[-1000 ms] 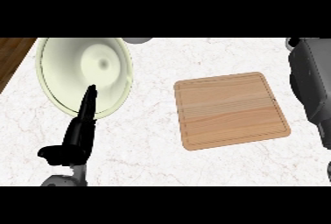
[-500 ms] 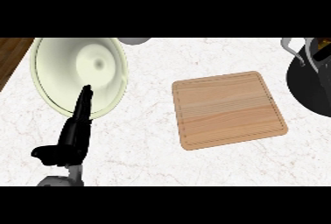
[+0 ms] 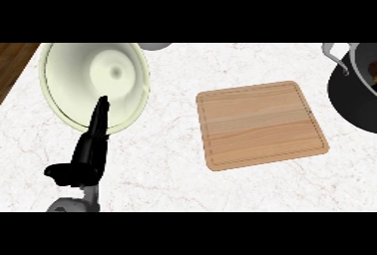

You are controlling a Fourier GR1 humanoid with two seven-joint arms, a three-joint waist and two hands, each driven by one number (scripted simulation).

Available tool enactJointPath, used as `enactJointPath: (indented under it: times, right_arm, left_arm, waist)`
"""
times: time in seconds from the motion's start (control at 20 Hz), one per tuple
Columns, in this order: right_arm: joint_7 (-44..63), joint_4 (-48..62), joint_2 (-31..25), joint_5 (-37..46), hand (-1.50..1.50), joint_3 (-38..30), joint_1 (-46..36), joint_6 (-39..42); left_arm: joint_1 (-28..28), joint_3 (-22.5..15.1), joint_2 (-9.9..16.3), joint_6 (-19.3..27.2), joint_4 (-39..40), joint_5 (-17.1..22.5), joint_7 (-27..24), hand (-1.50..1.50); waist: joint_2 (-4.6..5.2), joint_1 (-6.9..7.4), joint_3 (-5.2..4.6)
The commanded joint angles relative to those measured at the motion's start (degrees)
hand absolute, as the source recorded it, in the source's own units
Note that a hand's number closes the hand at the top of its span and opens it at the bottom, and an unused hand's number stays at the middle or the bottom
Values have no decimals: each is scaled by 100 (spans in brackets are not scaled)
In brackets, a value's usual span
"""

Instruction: Pick the sweet potato from the cutting board and place it in the pot

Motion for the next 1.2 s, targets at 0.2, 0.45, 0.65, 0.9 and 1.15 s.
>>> enactJointPath:
  times: [0.2,0.45,0.65,0.9,1.15]
  right_arm:
    - [-24,517,-390,-695,-150,-628,419,540]
    - [-1387,-58,142,-1383,-150,-1088,654,-711]
    - [-2394,-779,301,-2128,-150,-1629,531,-1698]
    - [-3453,-1247,527,-3319,-150,-2359,631,-2102]
    - [-4453,-1484,180,-4344,-150,-2788,1255,-1574]
  left_arm:
    - [8,71,81,-97,-161,40,128,0]
    - [74,109,102,-190,-71,56,-16,0]
    - [168,77,13,-82,-98,29,7,0]
    - [289,117,-45,-74,96,-8,-277,0]
    - [173,245,57,-183,47,49,-131,0]
  waist:
    - [4,26,6]
    - [-8,-19,11]
    - [-48,-90,25]
    - [-39,-94,12]
    - [-67,-152,-3]
